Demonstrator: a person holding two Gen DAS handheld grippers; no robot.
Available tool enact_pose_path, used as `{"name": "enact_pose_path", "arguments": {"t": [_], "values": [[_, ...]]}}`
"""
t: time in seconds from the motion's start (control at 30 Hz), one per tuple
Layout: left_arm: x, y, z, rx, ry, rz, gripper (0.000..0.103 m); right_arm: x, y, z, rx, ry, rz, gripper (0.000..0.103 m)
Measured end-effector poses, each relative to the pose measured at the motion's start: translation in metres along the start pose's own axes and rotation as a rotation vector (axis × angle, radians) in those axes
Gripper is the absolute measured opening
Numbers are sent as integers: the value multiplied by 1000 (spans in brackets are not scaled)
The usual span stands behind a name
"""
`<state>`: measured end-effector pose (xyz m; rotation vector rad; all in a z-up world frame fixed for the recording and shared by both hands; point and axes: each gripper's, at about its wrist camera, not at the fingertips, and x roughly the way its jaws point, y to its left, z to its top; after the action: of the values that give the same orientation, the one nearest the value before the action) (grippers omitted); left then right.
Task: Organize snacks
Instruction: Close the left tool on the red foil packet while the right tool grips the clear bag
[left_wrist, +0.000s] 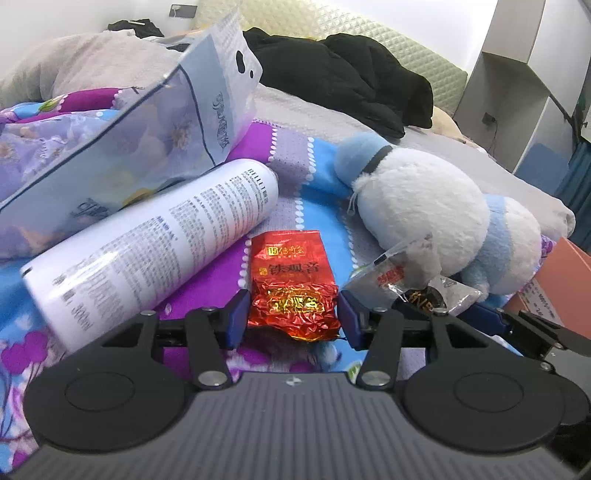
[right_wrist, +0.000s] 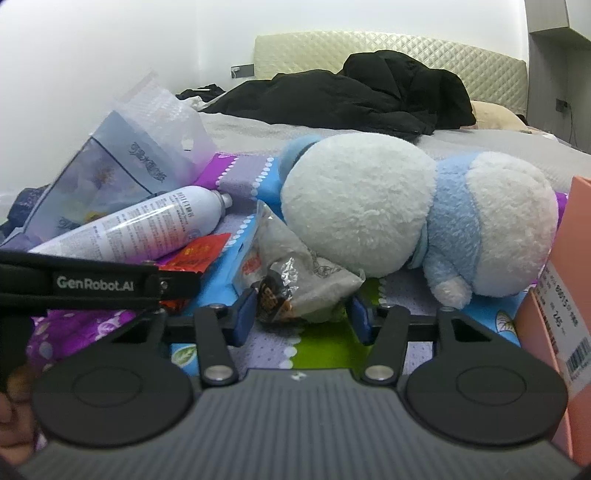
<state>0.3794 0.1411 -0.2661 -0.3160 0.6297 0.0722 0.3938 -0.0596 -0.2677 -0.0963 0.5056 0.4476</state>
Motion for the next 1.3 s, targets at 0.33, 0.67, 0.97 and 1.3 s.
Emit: {"name": "enact_pose_path", "arguments": {"t": [0.33,0.67,0.97,1.3], "values": [[-62,-9,-23,1,29,1,57,-56,-1,-12,-11,58,-36,55],[-135,-27,-51,32,45,-20,57,-130,3,-36,53,97,-60,55],[-185,-40,-69,36,58,-27,57,-180,10,-47,71,123,-65,54],[-236,-58,-62,72,44,-41,57,-233,18,-41,74,121,-57,54]]}}
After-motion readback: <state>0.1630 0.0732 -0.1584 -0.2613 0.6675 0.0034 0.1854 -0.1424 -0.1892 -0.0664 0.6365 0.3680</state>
